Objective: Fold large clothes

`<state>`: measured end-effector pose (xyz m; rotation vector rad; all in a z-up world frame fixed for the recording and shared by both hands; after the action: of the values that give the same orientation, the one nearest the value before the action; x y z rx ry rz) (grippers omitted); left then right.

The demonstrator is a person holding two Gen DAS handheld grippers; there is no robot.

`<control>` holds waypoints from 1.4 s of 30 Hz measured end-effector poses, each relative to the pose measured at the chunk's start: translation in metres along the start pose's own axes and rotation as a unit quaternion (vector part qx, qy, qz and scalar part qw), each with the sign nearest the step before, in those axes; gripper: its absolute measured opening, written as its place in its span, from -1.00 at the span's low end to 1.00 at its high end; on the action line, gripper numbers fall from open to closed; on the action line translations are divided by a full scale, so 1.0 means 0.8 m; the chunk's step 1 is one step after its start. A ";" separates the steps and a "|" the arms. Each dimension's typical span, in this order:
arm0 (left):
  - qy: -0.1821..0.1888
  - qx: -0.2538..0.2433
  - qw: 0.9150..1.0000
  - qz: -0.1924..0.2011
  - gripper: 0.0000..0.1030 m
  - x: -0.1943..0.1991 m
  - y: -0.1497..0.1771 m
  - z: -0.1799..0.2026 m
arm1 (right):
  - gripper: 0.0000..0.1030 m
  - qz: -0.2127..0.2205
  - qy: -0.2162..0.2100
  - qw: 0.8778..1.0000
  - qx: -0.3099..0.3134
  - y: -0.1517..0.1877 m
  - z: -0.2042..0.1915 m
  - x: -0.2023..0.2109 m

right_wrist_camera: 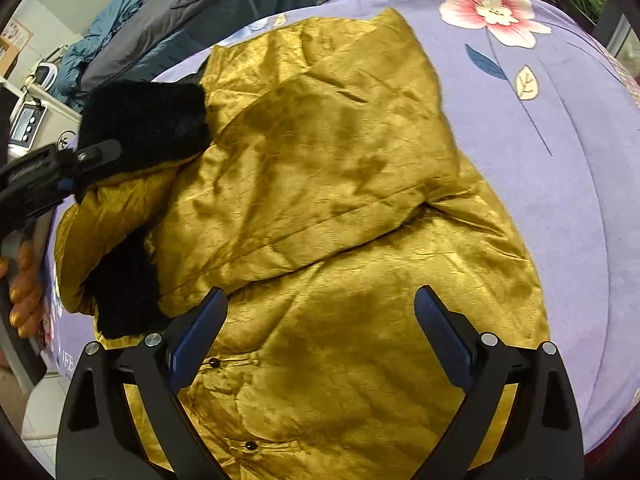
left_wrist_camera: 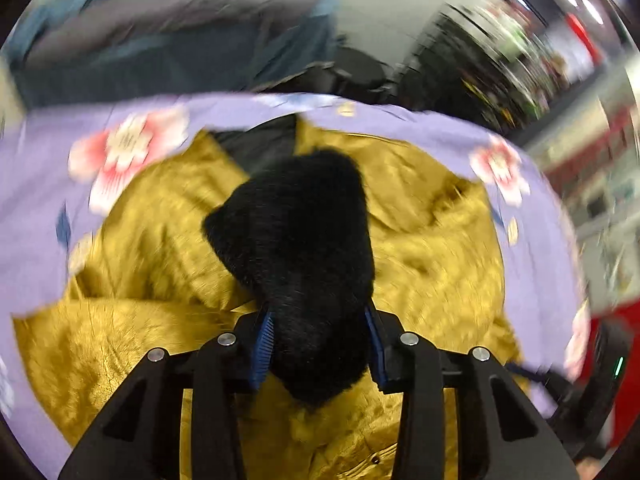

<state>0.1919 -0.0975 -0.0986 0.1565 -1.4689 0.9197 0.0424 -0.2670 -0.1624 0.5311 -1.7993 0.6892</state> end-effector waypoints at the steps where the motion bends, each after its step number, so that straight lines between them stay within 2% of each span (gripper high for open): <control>1: -0.005 -0.025 1.000 -0.001 -0.27 0.000 0.003 0.014 | 0.81 0.001 0.002 1.000 -0.004 -0.002 0.004 0.000; 4: -0.017 -0.107 0.994 -0.021 -0.22 -0.014 0.020 0.060 | 0.81 0.006 0.007 1.000 -0.015 -0.009 0.015 0.003; 6: -0.012 -0.145 0.988 -0.046 -0.08 -0.030 0.038 0.086 | 0.82 0.011 0.010 1.000 -0.019 -0.014 0.019 0.004; 10: -0.008 -0.186 0.979 -0.077 0.16 -0.052 0.071 0.116 | 0.81 0.022 0.015 0.999 -0.026 -0.024 0.027 0.011; 12: -0.009 -0.201 0.977 -0.071 0.47 -0.050 0.079 0.125 | 0.81 0.026 0.019 0.999 -0.028 -0.027 0.032 0.014; 15: 0.002 -0.215 0.974 -0.068 0.70 -0.041 0.090 0.133 | 0.81 0.028 0.023 0.999 -0.027 -0.028 0.036 0.015; 20: 0.004 -0.244 0.967 -0.067 0.77 -0.028 0.110 0.150 | 0.82 0.027 0.020 0.999 -0.027 -0.032 0.036 0.014; 25: -0.004 -0.228 0.971 -0.067 0.78 -0.008 0.136 0.144 | 0.81 0.036 0.002 0.999 -0.013 -0.037 0.016 0.021; 28: -0.018 -0.225 0.972 -0.063 0.82 0.008 0.160 0.130 | 0.81 0.043 -0.010 0.999 0.005 -0.039 -0.001 0.025; 31: -0.035 -0.201 0.977 -0.069 0.82 0.018 0.187 0.106 | 0.82 0.040 -0.016 0.999 0.024 -0.037 -0.015 0.024; 38: -0.074 -0.098 0.989 -0.088 0.82 0.040 0.241 0.028 | 0.81 0.031 -0.036 0.994 0.095 -0.026 -0.065 0.012; 42: -0.105 -0.051 0.989 -0.089 0.82 0.049 0.253 -0.008 | 0.81 0.034 -0.036 0.991 0.125 -0.032 -0.093 -0.006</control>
<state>0.0674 0.0577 -0.1526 0.3119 -1.6635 0.6968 0.1116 -0.2350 -0.1440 0.6698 -1.8148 0.9619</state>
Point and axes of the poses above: each gripper's, at about its wrist camera, not at the fingertips, and x roughly against the way its jaws point, z to its right, y to its underside, the point moved 4 cm from there along -x, roughly the way its jaws point, and after that the axes turned 9 degrees about -x, right-handed, at the moved point
